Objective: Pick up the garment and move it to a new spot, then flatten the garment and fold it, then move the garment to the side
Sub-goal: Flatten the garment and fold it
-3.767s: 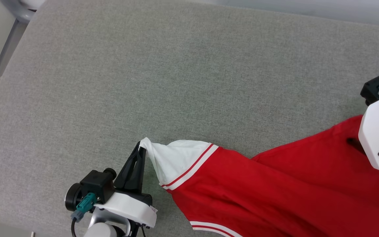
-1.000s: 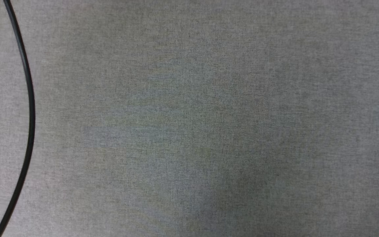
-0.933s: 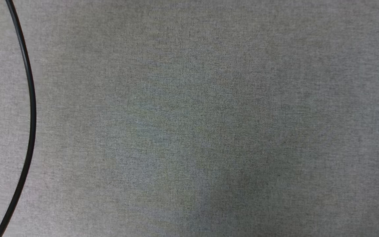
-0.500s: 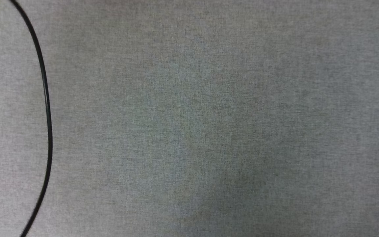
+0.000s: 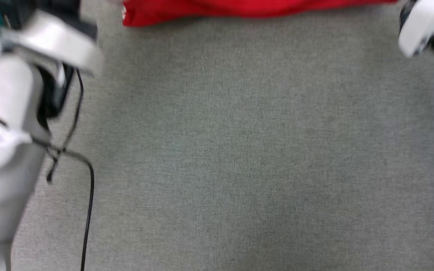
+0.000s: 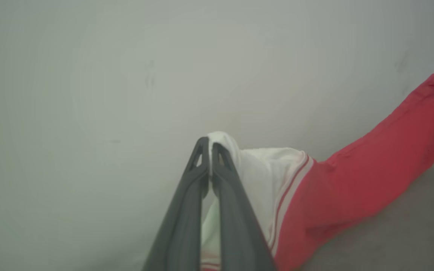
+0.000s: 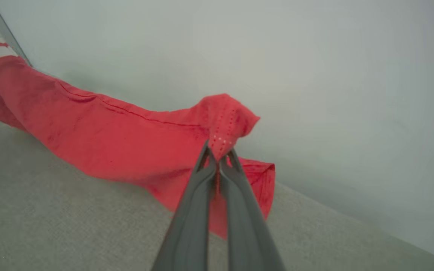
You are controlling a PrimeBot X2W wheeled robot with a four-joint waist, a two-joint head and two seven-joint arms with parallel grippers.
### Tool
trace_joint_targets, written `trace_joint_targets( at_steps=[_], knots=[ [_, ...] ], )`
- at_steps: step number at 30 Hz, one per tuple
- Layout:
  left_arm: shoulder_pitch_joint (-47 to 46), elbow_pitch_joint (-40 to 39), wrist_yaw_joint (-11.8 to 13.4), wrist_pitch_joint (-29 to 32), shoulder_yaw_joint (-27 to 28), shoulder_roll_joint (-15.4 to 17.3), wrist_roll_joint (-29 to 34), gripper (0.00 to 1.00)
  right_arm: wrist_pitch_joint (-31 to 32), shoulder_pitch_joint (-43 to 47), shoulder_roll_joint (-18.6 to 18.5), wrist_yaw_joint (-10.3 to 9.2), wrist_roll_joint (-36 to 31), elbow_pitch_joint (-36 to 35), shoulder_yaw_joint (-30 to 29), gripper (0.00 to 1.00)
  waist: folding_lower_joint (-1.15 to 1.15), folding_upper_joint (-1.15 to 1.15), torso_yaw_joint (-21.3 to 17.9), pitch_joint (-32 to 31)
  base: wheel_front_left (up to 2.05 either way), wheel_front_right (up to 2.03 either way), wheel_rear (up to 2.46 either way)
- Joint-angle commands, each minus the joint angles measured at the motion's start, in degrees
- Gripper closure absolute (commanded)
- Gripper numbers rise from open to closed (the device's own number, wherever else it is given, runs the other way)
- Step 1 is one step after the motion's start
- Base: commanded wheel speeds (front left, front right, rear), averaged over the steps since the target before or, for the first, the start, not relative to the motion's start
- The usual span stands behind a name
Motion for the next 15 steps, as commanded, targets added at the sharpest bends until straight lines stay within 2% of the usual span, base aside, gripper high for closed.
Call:
trace_joint_targets(
  at_steps=[1, 6, 15],
  knots=[
    [1.6, -0.8, 0.5, -0.3, 0.3, 0.6, -0.2, 1.00, -0.2, 1.8, -0.4, -0.05, 0.4, -0.6, 0.3, 1.00, 0.01, 0.00, 0.1, -2.1, 0.00, 0.00, 0.00],
    [15.3, -6.6, 3.8, -0.2, 0.2, 1.1, -1.8, 1.00, 0.3, 12.0, -2.5, -0.05, 2.2, -4.4, 1.3, 1.00, 0.01, 0.00, 0.0, -6.8, 0.00, 0.00, 0.00],
    [35.6, -11.7, 7.4, 1.6, -2.4, 2.1, -5.5, 1.00, 2.7, 29.2, -4.4, -0.05, 5.7, -8.6, 0.1, 1.00, 0.01, 0.00, 0.1, -15.1, 0.00, 0.00, 0.00]
  ],
)
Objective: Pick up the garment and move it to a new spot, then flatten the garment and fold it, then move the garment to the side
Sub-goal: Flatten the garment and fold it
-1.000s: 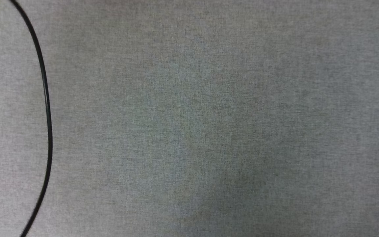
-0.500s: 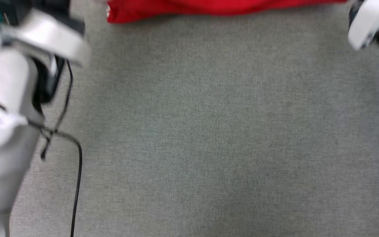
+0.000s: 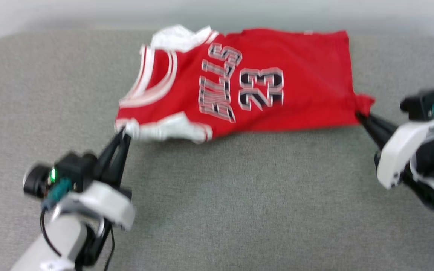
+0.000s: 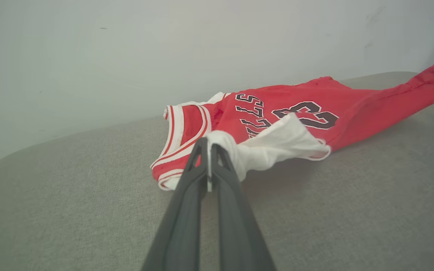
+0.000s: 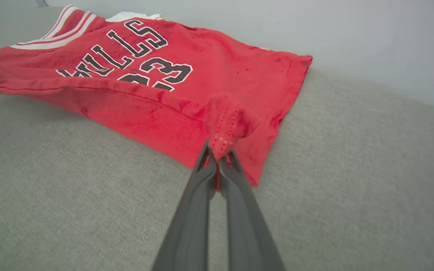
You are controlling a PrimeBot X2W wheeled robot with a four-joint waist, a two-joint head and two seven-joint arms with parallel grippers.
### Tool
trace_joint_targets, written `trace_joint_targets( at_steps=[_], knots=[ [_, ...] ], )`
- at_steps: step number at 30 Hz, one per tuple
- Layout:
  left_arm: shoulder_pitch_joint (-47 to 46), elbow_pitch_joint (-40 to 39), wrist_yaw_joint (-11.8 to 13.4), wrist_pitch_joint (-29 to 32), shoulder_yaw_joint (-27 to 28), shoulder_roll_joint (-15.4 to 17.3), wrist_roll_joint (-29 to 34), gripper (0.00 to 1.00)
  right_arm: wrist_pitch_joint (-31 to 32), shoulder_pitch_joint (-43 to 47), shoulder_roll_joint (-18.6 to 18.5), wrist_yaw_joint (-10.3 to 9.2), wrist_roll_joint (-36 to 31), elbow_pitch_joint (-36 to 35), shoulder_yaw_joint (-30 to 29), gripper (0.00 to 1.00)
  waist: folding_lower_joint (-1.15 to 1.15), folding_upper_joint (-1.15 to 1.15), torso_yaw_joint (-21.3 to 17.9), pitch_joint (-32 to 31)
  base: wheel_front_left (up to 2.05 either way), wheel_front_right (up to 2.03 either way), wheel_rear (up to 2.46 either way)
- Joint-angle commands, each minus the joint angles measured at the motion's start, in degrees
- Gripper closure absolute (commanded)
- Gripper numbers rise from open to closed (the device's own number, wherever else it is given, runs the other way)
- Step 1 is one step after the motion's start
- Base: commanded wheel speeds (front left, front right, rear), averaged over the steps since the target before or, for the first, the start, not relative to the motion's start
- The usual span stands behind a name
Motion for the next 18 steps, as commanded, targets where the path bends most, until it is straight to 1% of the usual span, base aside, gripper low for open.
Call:
trace_joint_targets(
  at_steps=[1, 5, 8, 13, 18],
  knots=[
    [2.0, -0.6, 0.4, 0.3, -0.2, 0.6, -0.5, 1.00, 0.1, 1.9, -0.4, -0.05, 0.3, -0.4, -0.5, 1.00, 0.02, 0.00, 0.1, -2.8, 0.00, 0.00, 0.00],
    [9.4, -2.5, 0.8, 1.5, -1.4, 1.9, -2.2, 1.00, 1.0, 10.0, -1.5, -0.05, 1.2, -2.3, -1.8, 1.00, 0.02, 0.00, 0.7, -6.2, 0.00, 0.00, 0.00],
    [14.2, -4.0, 1.7, 2.8, -2.0, 2.7, -3.5, 1.00, 1.4, 15.9, -2.3, -0.05, 1.9, -3.8, -3.4, 1.00, 0.02, 0.00, 1.0, -8.2, 0.00, 0.00, 0.00],
    [22.3, -6.2, 2.7, 5.6, -2.1, 4.2, -7.8, 1.00, 2.6, 25.0, -2.3, -0.05, 2.1, -6.3, -6.0, 1.00, 0.02, 0.00, 0.6, -10.7, 0.00, 0.00, 0.00],
    [29.2, -8.5, 3.2, 8.1, -2.9, 4.7, -11.7, 1.00, 3.5, 32.9, -2.1, -0.05, 1.5, -8.7, -9.5, 1.00, 0.02, 0.00, 0.3, -12.9, 0.00, 0.00, 0.00]
  ],
)
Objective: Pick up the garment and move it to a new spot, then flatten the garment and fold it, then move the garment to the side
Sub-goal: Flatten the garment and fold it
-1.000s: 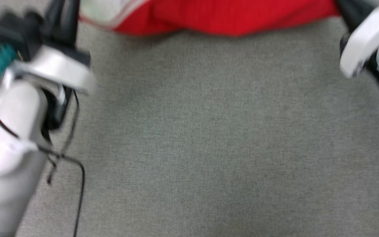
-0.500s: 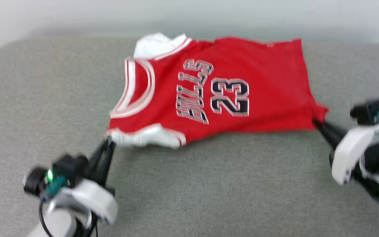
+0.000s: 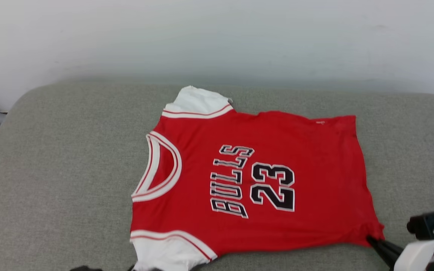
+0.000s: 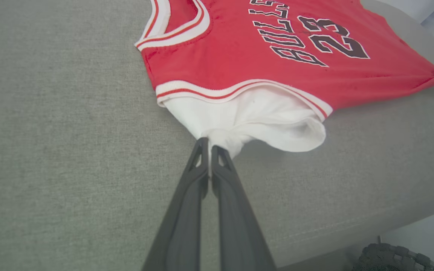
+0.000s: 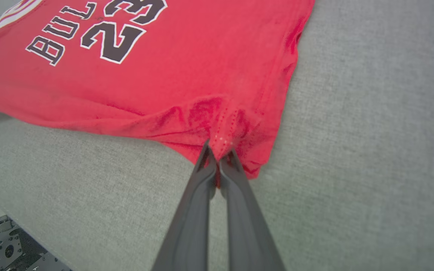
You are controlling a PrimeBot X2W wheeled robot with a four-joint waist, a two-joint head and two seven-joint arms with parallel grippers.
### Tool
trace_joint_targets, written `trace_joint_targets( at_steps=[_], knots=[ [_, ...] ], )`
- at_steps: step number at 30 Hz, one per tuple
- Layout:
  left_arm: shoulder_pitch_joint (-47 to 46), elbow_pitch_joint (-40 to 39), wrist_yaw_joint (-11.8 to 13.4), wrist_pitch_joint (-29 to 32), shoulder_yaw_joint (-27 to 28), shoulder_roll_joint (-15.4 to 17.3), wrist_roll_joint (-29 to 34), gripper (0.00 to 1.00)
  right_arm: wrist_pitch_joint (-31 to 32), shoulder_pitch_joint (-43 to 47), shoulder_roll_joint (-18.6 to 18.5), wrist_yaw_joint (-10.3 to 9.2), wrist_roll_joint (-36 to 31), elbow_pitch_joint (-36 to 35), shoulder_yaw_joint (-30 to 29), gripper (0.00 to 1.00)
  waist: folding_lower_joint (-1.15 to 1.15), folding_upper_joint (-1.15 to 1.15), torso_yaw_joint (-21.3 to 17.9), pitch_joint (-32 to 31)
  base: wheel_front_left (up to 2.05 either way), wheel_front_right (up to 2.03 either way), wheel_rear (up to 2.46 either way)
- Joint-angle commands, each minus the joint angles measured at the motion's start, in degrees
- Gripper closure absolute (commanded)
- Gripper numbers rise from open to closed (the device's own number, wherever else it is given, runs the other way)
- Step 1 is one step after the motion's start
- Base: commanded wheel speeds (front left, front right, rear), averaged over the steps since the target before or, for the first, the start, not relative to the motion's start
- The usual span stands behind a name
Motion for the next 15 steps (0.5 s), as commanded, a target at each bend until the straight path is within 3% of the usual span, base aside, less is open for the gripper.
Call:
trace_joint_targets(
  at_steps=[1, 9, 15],
  knots=[
    [1.3, -0.5, 0.5, 0.4, 0.2, 0.4, -0.6, 1.00, 0.4, 2.0, 0.0, -0.07, -0.4, -0.6, -0.7, 1.00, 0.01, 0.00, -0.2, -0.9, 0.00, 0.00, 0.00],
    [7.3, -2.9, 2.1, 1.7, -0.2, 1.1, -3.3, 1.00, 3.2, 11.8, -0.4, -0.07, -2.3, -5.0, -5.7, 1.00, 0.01, 0.00, -0.1, -2.7, 0.00, 0.00, 0.00],
    [5.3, -3.4, 2.6, 0.4, 0.3, 1.3, -1.6, 1.00, 4.7, 14.2, 1.0, -0.07, -3.7, -8.1, -8.9, 1.00, 0.01, 0.00, 0.0, -2.8, 0.00, 0.00, 0.00]
  ],
)
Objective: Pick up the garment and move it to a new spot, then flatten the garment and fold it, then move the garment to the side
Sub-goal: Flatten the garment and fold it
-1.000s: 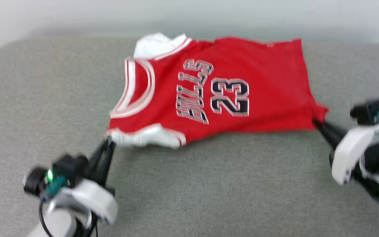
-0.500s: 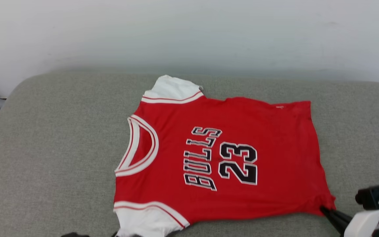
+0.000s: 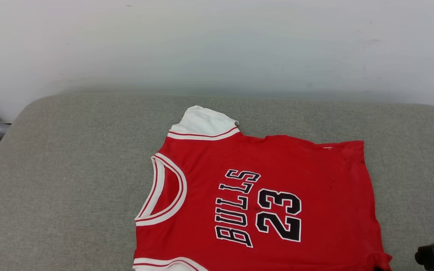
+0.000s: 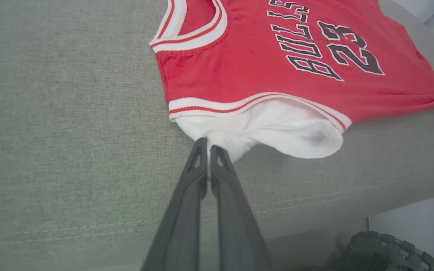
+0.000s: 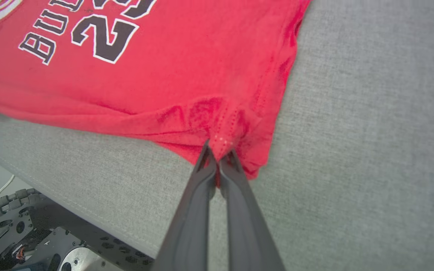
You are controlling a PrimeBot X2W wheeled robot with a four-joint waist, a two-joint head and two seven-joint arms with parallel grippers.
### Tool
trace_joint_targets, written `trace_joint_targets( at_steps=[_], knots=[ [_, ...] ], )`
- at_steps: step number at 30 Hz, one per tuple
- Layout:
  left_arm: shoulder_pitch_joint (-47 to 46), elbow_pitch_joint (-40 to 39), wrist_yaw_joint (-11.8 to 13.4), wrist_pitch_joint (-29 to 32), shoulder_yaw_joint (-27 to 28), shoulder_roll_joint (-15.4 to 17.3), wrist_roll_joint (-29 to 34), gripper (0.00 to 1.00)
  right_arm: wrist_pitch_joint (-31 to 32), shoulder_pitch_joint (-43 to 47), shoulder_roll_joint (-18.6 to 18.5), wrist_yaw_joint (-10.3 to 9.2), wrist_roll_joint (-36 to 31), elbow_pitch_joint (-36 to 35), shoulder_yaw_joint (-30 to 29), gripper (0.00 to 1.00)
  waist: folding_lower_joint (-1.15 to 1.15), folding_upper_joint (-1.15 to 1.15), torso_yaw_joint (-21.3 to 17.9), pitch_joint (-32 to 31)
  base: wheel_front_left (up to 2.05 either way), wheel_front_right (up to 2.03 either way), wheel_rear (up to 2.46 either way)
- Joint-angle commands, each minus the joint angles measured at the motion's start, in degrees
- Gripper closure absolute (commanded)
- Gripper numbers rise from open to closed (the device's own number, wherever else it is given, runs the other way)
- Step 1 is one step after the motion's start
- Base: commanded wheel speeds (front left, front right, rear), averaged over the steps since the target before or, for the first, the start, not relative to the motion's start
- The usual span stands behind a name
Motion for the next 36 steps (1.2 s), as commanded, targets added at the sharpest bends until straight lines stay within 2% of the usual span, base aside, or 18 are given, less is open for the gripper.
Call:
trace_joint_targets(
  at_steps=[1, 7, 14, 26, 36],
  knots=[
    [-1.7, 0.0, -0.1, -0.3, 0.3, 0.5, 1.0, 1.00, 0.4, 0.5, 0.5, -0.07, -0.5, -0.7, -0.7, 1.00, 0.00, -0.01, -0.1, 0.0, 0.00, 0.00, 0.00],
    [-7.6, 1.0, -1.9, 0.2, -0.1, 1.1, 3.5, 1.00, 1.7, -0.2, 2.2, -0.07, -1.0, -2.9, -2.8, 1.00, 0.00, -0.01, -0.7, 0.2, 0.00, 0.00, 0.00],
    [-17.2, 4.5, -6.1, 2.5, -0.5, 1.4, 5.1, 1.00, 2.8, -3.3, 3.2, -0.07, -1.6, -4.0, -3.3, 1.00, 0.00, -0.01, -2.3, 1.8, 0.00, 0.00, 0.00],
    [-32.5, 18.4, -12.8, 2.5, -1.0, -0.5, 7.1, 1.00, 2.8, -12.5, 4.2, -0.07, -1.6, -0.8, -1.4, 1.00, 0.00, -0.01, -4.8, 9.9, 0.00, 0.00, 0.00],
    [-40.2, 29.9, -16.2, 0.9, -2.5, -3.4, 8.1, 1.00, 1.8, -18.8, 4.0, -0.07, -1.8, 3.2, 1.1, 1.00, 0.00, -0.01, -5.0, 15.0, 0.00, 0.00, 0.00]
  ],
)
